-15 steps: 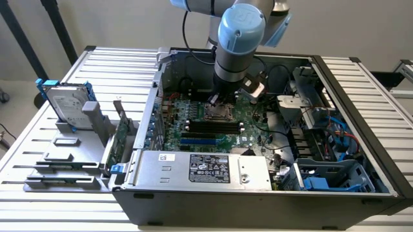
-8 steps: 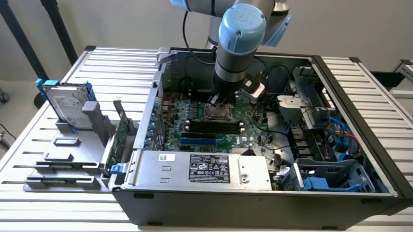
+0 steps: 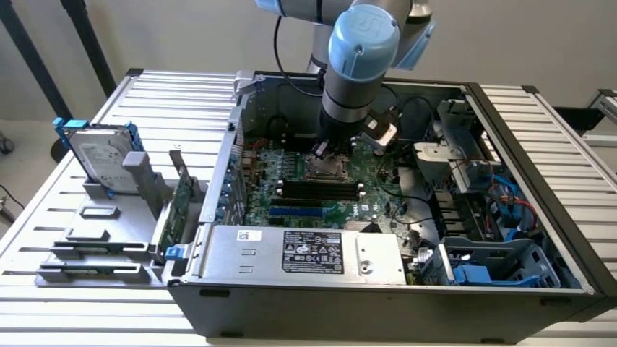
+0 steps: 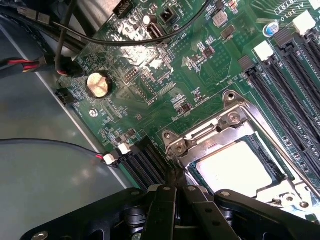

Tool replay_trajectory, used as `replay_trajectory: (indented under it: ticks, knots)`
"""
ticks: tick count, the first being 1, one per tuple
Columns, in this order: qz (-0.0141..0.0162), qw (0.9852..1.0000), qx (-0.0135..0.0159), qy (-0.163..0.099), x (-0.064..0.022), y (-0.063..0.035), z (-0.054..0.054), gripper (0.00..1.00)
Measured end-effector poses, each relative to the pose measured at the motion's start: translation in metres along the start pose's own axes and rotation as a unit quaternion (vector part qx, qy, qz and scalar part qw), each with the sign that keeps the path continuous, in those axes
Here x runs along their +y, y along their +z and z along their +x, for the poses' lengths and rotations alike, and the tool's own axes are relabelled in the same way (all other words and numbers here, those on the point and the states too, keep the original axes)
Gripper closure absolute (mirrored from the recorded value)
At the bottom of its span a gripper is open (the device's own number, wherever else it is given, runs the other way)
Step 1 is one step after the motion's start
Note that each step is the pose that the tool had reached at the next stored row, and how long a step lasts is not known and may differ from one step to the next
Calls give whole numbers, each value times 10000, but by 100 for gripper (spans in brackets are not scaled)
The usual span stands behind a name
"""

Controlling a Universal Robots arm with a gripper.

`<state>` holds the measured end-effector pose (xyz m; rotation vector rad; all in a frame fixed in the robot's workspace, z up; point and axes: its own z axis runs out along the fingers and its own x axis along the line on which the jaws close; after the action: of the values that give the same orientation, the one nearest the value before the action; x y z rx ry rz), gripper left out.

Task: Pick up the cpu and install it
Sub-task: 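Install the first cpu locking lever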

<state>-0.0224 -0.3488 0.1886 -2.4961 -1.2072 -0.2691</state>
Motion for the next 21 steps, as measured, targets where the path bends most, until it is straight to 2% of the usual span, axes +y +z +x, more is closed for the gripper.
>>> replay_trajectory:
  ticks: [7,14,21]
  knots:
    - [1,10000,-2,-1,4,-5,-5,89]
    - [44,10000,50,-5,16,-8,-8,89]
    - [63,10000,66,-15,26,-11,-14,89]
